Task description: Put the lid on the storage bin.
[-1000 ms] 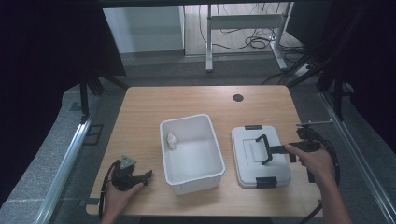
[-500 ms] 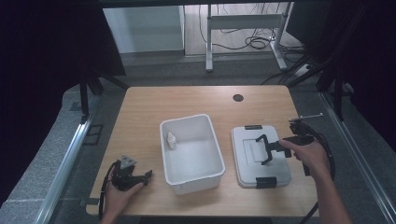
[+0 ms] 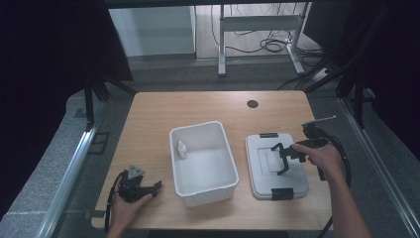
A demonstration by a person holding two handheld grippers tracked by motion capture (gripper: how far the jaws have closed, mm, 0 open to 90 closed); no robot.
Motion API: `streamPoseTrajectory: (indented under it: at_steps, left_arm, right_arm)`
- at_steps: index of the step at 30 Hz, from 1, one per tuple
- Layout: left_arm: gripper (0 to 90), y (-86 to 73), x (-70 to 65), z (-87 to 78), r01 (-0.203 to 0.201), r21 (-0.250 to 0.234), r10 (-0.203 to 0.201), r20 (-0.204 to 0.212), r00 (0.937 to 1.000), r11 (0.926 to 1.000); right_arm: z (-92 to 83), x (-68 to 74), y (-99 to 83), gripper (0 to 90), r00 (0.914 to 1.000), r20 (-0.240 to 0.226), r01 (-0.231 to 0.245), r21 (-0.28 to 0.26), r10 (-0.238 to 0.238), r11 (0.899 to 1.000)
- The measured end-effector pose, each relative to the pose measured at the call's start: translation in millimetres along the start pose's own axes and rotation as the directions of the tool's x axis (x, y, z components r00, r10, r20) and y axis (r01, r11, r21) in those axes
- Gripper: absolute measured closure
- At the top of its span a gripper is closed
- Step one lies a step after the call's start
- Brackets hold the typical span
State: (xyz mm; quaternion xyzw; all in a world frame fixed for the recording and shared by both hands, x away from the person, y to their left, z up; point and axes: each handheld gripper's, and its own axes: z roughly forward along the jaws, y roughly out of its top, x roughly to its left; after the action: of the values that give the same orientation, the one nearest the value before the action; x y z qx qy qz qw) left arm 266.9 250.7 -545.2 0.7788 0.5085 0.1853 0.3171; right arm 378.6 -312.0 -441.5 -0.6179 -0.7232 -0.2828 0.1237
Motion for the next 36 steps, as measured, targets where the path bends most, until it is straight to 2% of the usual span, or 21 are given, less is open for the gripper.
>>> streamPoseTrajectory:
  at_steps: [6, 7, 8, 10, 12, 14, 17, 18, 27, 29, 32, 36]
  left_arm:
    - [12.6, 0.0, 0.0, 0.0, 0.0, 0.0, 0.0, 0.0, 1.0, 1.0]
    - [12.6, 0.0, 0.0, 0.0, 0.0, 0.0, 0.0, 0.0, 1.0, 1.0]
    - [12.6, 0.0, 0.0, 0.0, 0.0, 0.0, 0.0, 0.0, 1.0, 1.0]
    - [12.6, 0.0, 0.0, 0.0, 0.0, 0.0, 0.0, 0.0, 1.0, 1.0]
    - [12.6, 0.0, 0.0, 0.0, 0.0, 0.0, 0.0, 0.0, 1.0, 1.0]
    - [12.6, 0.0, 0.0, 0.0, 0.0, 0.0, 0.0, 0.0, 1.0, 1.0]
    - [12.6, 0.0, 0.0, 0.0, 0.0, 0.0, 0.0, 0.0, 1.0, 1.0]
    - [12.6, 0.0, 0.0, 0.0, 0.0, 0.0, 0.0, 0.0, 1.0, 1.0]
    - [12.6, 0.0, 0.0, 0.0, 0.0, 0.0, 0.0, 0.0, 1.0, 1.0]
    - [12.6, 0.0, 0.0, 0.0, 0.0, 0.0, 0.0, 0.0, 1.0, 1.0]
    - [12.6, 0.0, 0.0, 0.0, 0.0, 0.0, 0.0, 0.0, 1.0, 1.0]
    - [12.6, -0.1, 0.2, -0.1, -0.001, 0.0, 0.001, 0.002, 1.0, 1.0]
  right_arm:
    - [9.0, -1.2, 7.3, 41.9, 0.9994, 0.031, -0.014, 0.03, 0.013, 0.999]
    - [12.7, -1.6, 9.8, 47.4, 0.9992, 0.037, -0.017, 0.042, 0.015, 0.999]
    - [12.7, -1.6, 9.8, 47.4, 0.9992, 0.037, -0.017, 0.042, 0.015, 0.999]
    - [18.1, -2.5, 13.0, 53.1, 0.9989, 0.042, -0.025, 0.068, 0.022, 0.997]
    - [18.9, -2.9, 13.7, 54.0, 0.9987, 0.044, -0.028, 0.077, 0.024, 0.997]
    - [22.0, -3.9, 14.3, 56.9, 0.9967, 0.062, -0.058, 0.091, 0.052, 0.994]
    - [24.4, -6.4, 14.9, 61.2, 0.9944, 0.072, -0.084, 0.098, 0.077, 0.992]
    - [25.1, -7.5, 15.6, 66.0, 0.9933, 0.069, -0.099, 0.104, 0.093, 0.99]
    - [27.9, -6.6, 16.7, 82.4, 0.9903, 0.071, -0.127, 0.117, 0.119, 0.985]
    - [27.9, -6.4, 16.6, 82.9, 0.9894, 0.074, -0.133, 0.115, 0.125, 0.984]
    - [27.5, -6.0, 16.1, 84.0, 0.9832, 0.096, -0.166, 0.111, 0.156, 0.98]
    - [27.5, -6.1, 15.1, 84.2, 0.9783, 0.102, -0.19, 0.097, 0.18, 0.977]
